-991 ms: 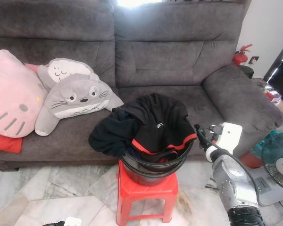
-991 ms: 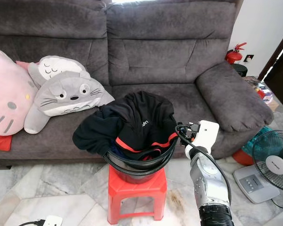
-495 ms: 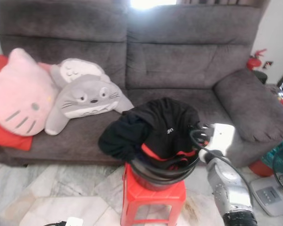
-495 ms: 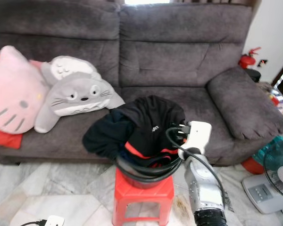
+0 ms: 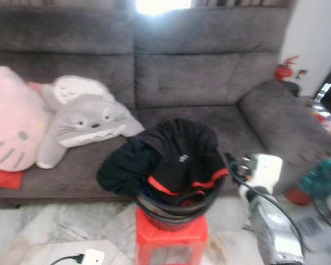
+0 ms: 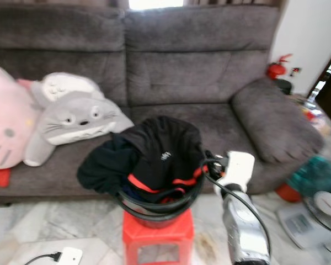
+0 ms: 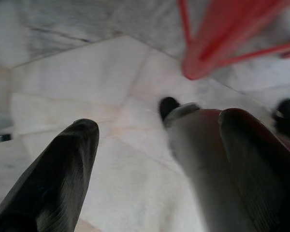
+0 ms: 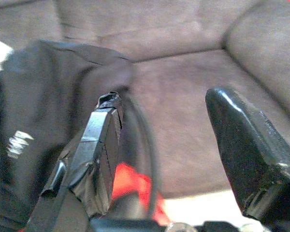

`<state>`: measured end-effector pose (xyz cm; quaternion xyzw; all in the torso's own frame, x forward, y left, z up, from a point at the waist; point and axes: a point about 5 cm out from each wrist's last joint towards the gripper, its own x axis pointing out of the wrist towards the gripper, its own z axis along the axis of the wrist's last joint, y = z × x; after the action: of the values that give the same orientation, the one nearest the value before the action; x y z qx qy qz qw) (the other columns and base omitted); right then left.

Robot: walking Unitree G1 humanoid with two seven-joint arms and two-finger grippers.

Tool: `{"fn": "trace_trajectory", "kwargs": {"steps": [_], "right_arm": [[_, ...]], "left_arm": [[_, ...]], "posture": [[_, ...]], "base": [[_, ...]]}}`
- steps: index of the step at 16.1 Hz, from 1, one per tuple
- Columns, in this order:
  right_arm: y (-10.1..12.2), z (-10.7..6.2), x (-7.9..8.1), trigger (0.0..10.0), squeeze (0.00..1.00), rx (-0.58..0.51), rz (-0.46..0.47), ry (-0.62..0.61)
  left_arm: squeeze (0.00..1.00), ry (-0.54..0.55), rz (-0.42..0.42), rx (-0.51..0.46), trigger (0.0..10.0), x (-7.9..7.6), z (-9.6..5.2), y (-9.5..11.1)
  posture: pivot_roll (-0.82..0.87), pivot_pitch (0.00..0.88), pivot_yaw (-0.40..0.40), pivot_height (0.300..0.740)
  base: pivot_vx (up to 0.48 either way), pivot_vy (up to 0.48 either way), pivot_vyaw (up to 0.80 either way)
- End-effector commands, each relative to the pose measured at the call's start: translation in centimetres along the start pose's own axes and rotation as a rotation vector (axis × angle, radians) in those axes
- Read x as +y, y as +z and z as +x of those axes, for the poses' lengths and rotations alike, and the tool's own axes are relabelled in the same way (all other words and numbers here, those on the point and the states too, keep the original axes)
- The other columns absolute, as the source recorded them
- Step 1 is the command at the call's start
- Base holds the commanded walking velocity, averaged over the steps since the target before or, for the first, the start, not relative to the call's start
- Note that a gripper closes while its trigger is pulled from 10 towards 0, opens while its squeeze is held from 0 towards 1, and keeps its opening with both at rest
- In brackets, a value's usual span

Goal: Hang hanger

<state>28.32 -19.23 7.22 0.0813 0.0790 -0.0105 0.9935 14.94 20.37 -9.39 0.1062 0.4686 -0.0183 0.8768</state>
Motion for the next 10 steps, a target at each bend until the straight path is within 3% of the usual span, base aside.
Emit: {"fn": "trace_trajectory", "kwargs": {"steps": [1,5,8,10], "right_arm": [[0.6,-0.1,0.7,10.0,0.0,-0.022,0.004,0.021],[0.3,-0.4,0.6,10.0,0.0,-0.007,0.023,0.011],[0.4,0.6,1.0,10.0,0.0,0.02,0.048,0.077],[-0.1,1.1,1.0,10.0,0.0,0.08,0.009,0.084]], "left_arm": [[0.0,0.009,0.009,0.042,10.0,0.5,-0.3,-1.2],[0.0,0.008,0.013,0.044,10.0,0.5,-0.3,-1.2],[0.0,0.009,0.018,0.044,10.0,0.6,-0.3,-1.1],[0.0,0.009,0.02,0.044,10.0,0.6,-0.3,-1.1]], "posture": [[-0.11,0.032,-0.05,0.74],[-0.11,0.034,-0.047,0.74],[-0.11,0.032,-0.045,0.74],[-0.11,0.031,-0.044,0.74]], "base": [[0.0,0.0,0.0],[0.0,0.0,0.0],[0.0,0.0,0.0],[0.0,0.0,0.0]]}}
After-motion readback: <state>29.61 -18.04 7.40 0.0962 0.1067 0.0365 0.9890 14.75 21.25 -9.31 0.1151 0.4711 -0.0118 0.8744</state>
